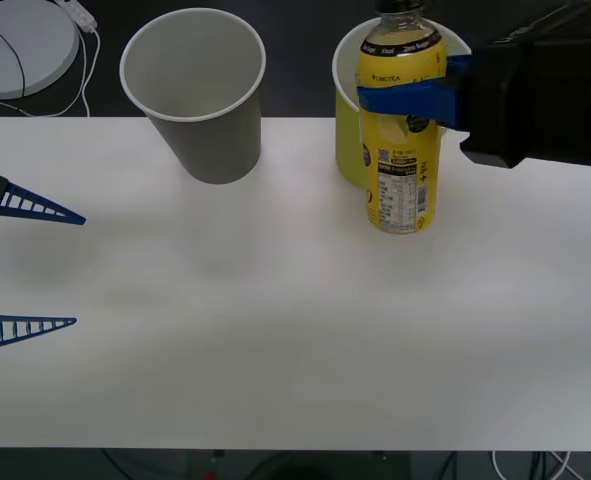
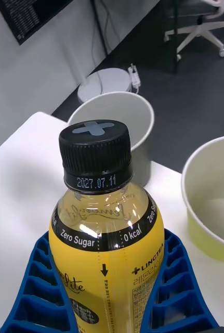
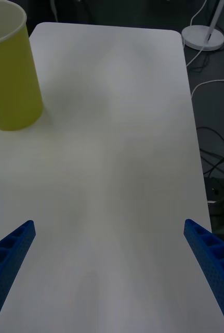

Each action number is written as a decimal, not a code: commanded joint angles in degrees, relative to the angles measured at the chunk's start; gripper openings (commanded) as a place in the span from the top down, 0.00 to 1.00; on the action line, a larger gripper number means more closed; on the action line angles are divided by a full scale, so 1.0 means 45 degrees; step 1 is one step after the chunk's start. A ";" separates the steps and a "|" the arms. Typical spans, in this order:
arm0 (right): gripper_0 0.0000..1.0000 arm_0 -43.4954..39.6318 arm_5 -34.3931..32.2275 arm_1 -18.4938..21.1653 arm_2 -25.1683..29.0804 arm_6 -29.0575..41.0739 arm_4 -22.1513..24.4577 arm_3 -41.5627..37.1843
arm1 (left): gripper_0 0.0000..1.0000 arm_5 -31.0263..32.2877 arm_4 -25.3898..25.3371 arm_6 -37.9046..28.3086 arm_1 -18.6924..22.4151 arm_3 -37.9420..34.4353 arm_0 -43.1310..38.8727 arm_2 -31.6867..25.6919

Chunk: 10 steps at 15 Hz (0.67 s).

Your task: Put the can into the green bin and the plastic bottle into the gray bin

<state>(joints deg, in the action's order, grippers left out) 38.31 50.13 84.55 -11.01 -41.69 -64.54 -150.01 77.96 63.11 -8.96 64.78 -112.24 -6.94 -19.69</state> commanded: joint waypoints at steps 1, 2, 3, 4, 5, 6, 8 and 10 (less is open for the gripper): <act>1.00 0.2777 0.0462 -0.0566 -0.2437 -0.0033 -0.0013 0.0114 | 0.00 0.0000 0.0000 -0.0001 0.0000 0.0000 0.0000 0.0000; 1.00 0.3831 0.0696 -0.0878 -0.3316 0.0045 -0.0013 0.0485 | 0.00 0.0000 0.0000 -0.0001 0.0000 0.0000 0.0000 0.0000; 1.00 0.4632 0.0872 -0.1093 -0.3980 0.0065 -0.0032 0.0817 | 0.00 0.0000 0.0000 -0.0001 0.0000 0.0000 0.0000 0.0000; 1.00 0.5511 0.1008 -0.1406 -0.4800 0.0123 -0.0032 0.1247 | 0.00 0.0000 0.0000 -0.0001 0.0000 0.0000 0.0000 0.0000; 1.00 0.6331 0.1106 -0.1757 -0.5464 0.0202 -0.0130 0.1735 | 0.00 0.0000 0.0000 -0.0001 0.0000 0.0000 0.0000 0.0000; 1.00 0.6976 0.1262 -0.2050 -0.5991 0.0221 -0.0189 0.2184 | 0.00 0.0000 0.0000 -0.0001 0.0000 0.0000 0.0000 0.0000; 1.00 0.8265 0.1497 -0.2773 -0.7027 0.0358 -0.0208 0.3180 | 0.00 0.0000 0.0000 -0.0001 0.0000 0.0000 0.0000 0.0000; 1.00 0.9105 0.1497 -0.3281 -0.7730 0.0416 -0.0208 0.3981 | 0.00 0.0000 0.0000 -0.0001 0.0000 0.0000 0.0000 0.0000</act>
<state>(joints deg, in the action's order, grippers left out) 77.98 56.87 70.59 -44.72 -39.92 -65.49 -133.52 77.96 63.11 -8.97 64.78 -112.24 -6.94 -19.69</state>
